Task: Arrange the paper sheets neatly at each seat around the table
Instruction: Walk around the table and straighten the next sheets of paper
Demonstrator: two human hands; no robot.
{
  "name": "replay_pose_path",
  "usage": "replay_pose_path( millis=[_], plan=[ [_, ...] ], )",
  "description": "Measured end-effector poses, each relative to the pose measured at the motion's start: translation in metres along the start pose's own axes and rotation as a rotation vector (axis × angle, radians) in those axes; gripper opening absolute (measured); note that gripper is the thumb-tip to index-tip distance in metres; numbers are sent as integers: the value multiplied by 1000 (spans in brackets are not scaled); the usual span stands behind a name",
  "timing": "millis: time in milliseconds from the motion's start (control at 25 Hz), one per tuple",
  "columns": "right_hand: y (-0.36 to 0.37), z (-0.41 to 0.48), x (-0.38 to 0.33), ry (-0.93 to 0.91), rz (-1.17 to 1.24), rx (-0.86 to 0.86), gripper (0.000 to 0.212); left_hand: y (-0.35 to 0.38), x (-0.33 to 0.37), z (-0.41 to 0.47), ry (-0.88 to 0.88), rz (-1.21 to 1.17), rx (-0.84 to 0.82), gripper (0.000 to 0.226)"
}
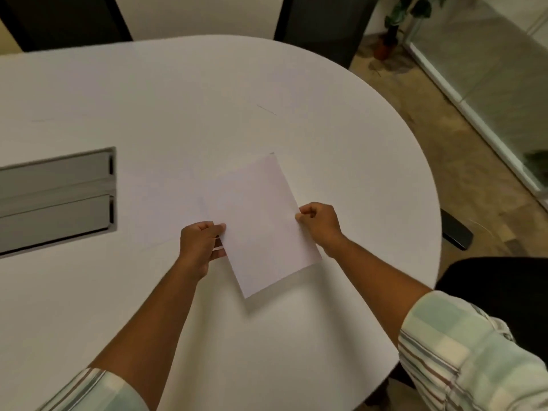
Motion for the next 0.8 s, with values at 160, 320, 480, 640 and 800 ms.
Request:
replay_pose_path(
  millis=[160, 320, 480, 640, 800],
  plan=[
    [-63, 10, 37, -22, -160, 31, 9, 57, -42, -26, -75, 134, -67, 22],
    [-110, 22, 66, -41, -293, 54, 8, 109, -80, -48, -134, 205, -124, 18],
    [-140, 40, 89, -60, -421, 65, 8, 156, -106, -61, -182, 251, -162, 17],
    [-154, 61, 103, -84, -526, 105, 8, 190, -123, -68, -223, 260, -146, 18],
    [-156, 79, 110, -125, -568, 130, 9, 208, -129, -66, -213, 259, -110, 18]
  ],
)
Point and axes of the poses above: each hand's wrist, its own z-axis towards the middle knuckle, its own y-axis out of the palm, x = y × z, the point moved 1 cm from there along z, towards the middle knuckle, and after that the axes turned 3 degrees about x, right-handed, at the moved point
